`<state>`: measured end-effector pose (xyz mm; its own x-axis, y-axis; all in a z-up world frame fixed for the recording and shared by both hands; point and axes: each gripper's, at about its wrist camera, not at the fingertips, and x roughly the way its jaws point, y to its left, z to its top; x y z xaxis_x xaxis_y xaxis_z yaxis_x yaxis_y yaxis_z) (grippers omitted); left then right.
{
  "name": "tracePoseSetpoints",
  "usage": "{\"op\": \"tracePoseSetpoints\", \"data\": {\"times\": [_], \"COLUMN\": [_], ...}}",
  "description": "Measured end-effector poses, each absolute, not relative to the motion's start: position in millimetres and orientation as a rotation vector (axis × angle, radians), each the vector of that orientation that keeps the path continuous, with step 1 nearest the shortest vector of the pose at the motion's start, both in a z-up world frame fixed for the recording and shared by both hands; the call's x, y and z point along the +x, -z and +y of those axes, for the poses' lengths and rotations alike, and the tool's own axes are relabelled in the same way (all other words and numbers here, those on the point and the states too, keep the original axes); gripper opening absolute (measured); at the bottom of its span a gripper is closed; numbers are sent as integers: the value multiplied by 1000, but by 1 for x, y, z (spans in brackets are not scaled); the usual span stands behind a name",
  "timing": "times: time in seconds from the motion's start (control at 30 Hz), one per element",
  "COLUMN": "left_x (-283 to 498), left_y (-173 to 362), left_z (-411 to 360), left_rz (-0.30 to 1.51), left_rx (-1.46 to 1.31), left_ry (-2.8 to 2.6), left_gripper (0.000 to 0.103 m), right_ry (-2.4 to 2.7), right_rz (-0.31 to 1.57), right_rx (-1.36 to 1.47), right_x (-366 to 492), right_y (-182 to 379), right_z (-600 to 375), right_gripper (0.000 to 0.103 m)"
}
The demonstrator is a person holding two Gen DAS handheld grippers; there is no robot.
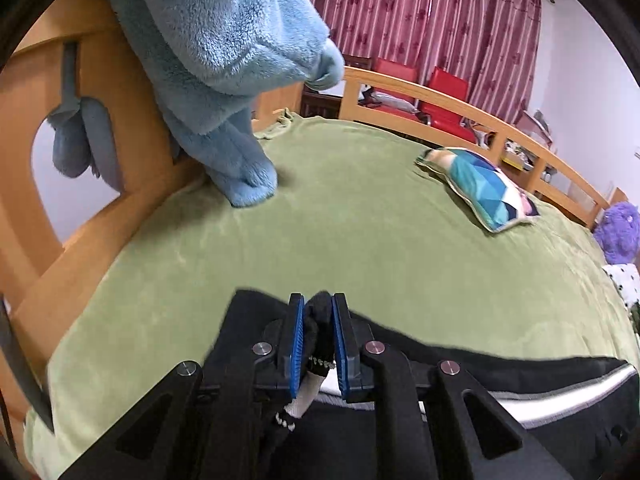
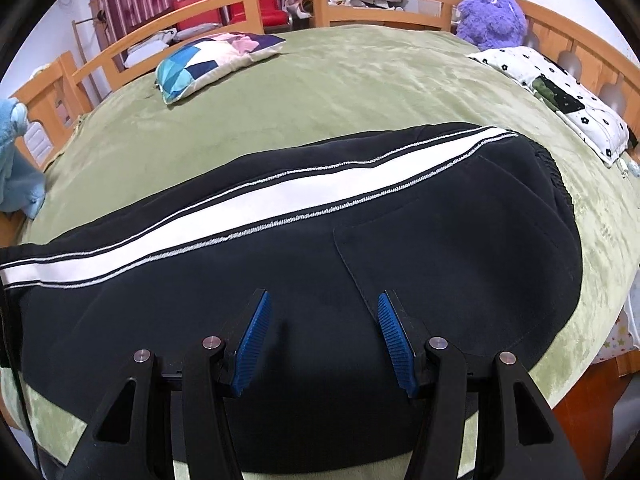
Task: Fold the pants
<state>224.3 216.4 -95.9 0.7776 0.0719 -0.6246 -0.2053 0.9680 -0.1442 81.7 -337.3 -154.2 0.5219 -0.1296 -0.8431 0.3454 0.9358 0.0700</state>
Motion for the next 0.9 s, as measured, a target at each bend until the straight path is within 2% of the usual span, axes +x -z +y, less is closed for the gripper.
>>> {"op": "tracePoseSetpoints", "data": {"times": [0.23,0.43,0.47,0.5,0.63,0.7,0.9], "left_x": [268,277,275,273,265,258,233], "left_y": [123,130,125,118,96,89,85], "left_z": [223,187,180,170,129,102,15], "left_rz": [765,851,846,835,809,796,795], "left_rx": [-228,-89,-82,-76,-63,-62,-89], "left_ry": [-206,-347,-345,-335,-279,-237,-68], "left_gripper": [16,47,58,66,67,71,71], "right_ry": [295,316,335,361,477,508,437], "right_rz": [1018,955,938,922,881,868,861], "right_rx": [240,242,250,262,357,427,678], "right_x": [92,71,63,54,23,13,15], "right_y": [167,154,151,147,143,145,181], "right_z": [-342,-372,-381,-395,-456,-483,-552], "right_gripper": [55,55,55,58,68,70,75]}}
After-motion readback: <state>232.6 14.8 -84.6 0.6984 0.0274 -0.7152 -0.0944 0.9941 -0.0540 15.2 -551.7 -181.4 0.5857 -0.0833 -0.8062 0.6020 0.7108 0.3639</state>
